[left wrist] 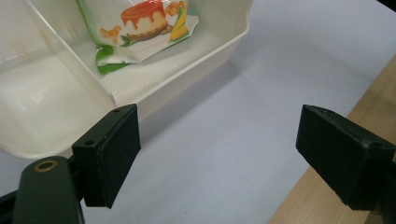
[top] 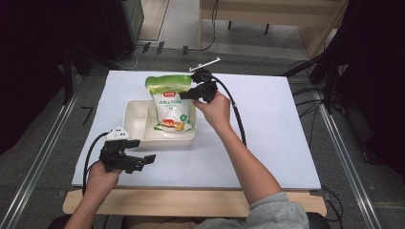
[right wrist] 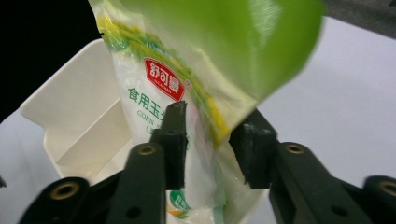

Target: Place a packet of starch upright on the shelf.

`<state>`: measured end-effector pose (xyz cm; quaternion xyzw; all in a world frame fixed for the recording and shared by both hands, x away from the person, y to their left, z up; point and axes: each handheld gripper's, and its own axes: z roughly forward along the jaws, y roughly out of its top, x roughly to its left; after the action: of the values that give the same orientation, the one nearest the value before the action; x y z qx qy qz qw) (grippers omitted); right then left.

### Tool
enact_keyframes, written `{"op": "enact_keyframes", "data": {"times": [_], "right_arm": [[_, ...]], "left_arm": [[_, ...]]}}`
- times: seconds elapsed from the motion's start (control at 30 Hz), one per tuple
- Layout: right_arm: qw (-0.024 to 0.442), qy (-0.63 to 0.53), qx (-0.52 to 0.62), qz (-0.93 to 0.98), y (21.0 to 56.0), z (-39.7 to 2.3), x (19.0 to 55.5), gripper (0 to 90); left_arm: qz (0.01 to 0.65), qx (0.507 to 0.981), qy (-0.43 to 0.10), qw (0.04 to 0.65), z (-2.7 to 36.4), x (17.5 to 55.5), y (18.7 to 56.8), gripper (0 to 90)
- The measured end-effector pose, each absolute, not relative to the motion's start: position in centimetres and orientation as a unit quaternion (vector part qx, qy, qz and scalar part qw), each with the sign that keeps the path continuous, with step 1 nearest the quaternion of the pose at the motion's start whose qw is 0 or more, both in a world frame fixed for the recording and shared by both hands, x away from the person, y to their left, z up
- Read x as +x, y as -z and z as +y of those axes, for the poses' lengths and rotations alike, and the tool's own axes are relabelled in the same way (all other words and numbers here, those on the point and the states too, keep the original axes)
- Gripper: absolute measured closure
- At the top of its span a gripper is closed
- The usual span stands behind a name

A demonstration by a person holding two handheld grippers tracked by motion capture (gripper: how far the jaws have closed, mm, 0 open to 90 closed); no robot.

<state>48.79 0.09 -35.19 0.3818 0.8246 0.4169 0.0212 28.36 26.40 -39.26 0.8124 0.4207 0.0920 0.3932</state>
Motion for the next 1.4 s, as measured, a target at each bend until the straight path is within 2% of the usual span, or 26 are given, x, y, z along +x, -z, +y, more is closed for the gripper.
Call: {"op": "enact_keyframes", "data": {"times": [0.07,0.13,0.33,0.77,0.93,1.4], "right_arm": [[0.024,-0.419,0.381,0.824,35.0,-0.4,48.7,65.0],[0.027,-0.417,0.375,0.827,34.6,-1.6,48.4,57.7],[0.041,-0.433,0.362,0.824,34.3,-4.7,47.3,50.4],[0.057,-0.443,0.349,0.824,35.6,-9.7,44.1,43.9],[0.080,-0.434,0.351,0.826,36.4,-11.7,41.9,43.3],[0.063,-0.437,0.345,0.828,40.0,-13.8,37.7,42.9]], "left_arm": [[0.421,0.813,-0.093,0.391,26.4,28.4,39.3,14.6],[0.420,0.812,-0.092,0.394,26.3,28.3,39.3,14.7],[0.420,0.812,-0.094,0.395,26.2,28.3,39.3,14.6],[0.422,0.812,-0.095,0.393,26.1,28.3,39.3,14.6],[0.424,0.811,-0.097,0.391,26.2,28.2,39.3,14.6],[0.423,0.812,-0.096,0.390,26.0,28.2,39.3,14.6]]}}
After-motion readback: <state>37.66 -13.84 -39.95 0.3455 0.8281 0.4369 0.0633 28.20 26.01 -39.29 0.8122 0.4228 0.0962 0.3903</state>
